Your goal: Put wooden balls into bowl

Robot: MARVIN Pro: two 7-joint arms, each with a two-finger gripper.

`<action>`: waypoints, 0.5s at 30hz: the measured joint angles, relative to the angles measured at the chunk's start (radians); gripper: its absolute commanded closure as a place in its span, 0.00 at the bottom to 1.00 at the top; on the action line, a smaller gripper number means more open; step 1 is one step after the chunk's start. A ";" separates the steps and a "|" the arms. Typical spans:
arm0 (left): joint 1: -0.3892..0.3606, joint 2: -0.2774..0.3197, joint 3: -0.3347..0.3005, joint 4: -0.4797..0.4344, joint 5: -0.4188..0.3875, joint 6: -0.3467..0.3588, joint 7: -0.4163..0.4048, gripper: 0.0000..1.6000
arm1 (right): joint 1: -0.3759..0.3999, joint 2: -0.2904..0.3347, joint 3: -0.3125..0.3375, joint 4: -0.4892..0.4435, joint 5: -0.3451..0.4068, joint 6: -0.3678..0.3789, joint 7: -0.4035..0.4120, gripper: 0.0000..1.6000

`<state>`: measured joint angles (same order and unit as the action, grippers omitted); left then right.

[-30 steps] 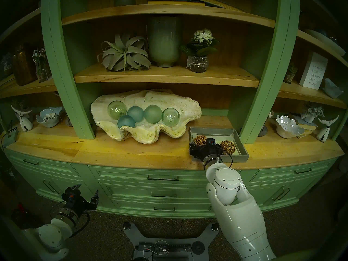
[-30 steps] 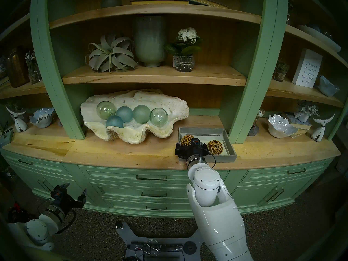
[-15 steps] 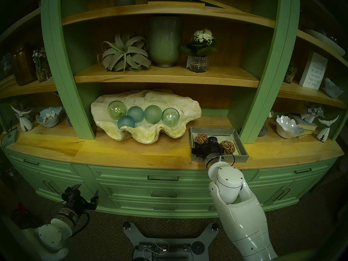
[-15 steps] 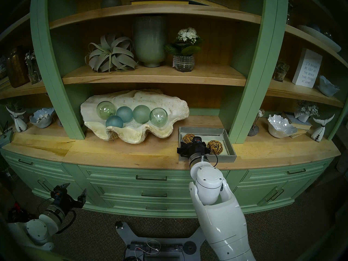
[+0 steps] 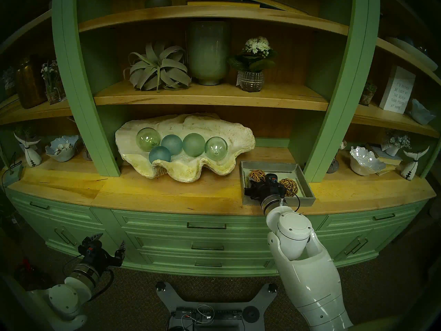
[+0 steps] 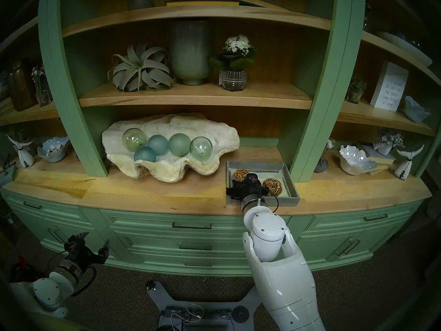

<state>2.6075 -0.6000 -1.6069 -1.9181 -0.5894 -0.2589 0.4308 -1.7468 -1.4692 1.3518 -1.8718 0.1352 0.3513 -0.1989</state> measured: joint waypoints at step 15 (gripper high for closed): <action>0.000 0.001 0.001 0.000 0.000 0.000 0.001 0.00 | -0.047 0.016 0.000 -0.040 -0.022 -0.014 -0.010 0.92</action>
<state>2.6075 -0.5994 -1.6063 -1.9181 -0.5898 -0.2591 0.4313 -1.7937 -1.4536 1.3514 -1.9122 0.1131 0.3375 -0.2089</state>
